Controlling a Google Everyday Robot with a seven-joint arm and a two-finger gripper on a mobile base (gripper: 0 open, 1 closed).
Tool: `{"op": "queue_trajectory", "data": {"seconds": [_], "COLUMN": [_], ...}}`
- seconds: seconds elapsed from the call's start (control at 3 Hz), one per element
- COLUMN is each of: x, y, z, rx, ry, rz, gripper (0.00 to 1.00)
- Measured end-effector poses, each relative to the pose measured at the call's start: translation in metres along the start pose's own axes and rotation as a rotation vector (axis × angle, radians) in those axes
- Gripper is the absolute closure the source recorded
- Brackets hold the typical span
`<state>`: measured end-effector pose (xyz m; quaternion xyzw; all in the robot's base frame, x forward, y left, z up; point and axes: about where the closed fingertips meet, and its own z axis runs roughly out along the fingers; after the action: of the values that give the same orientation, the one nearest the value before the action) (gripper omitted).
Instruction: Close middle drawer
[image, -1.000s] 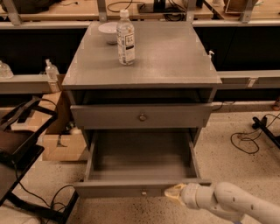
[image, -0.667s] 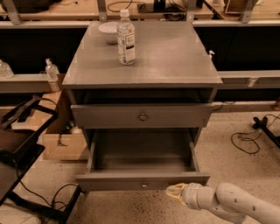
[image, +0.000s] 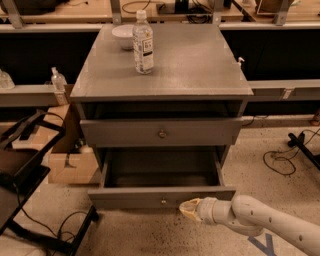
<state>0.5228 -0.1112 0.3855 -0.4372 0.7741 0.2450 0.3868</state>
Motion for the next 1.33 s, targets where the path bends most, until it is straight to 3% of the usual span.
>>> {"op": "queue_trajectory", "data": {"seconds": [0.33,0.67,1.0,1.33], "x": [-0.018,-0.018,-0.018,-0.018], "y": [-0.02,-0.023,-0.041,-0.04], "z": [0.037,0.043,0.047,0.046], "rx": [-0.033,-0.036,-0.028,-0.028], "ry": [-0.04,-0.047,-0.054,-0.054], "rz": [0.001,0.007,0.003,0.003], "gripper": [1.0,1.0,1.0,1.0]}}
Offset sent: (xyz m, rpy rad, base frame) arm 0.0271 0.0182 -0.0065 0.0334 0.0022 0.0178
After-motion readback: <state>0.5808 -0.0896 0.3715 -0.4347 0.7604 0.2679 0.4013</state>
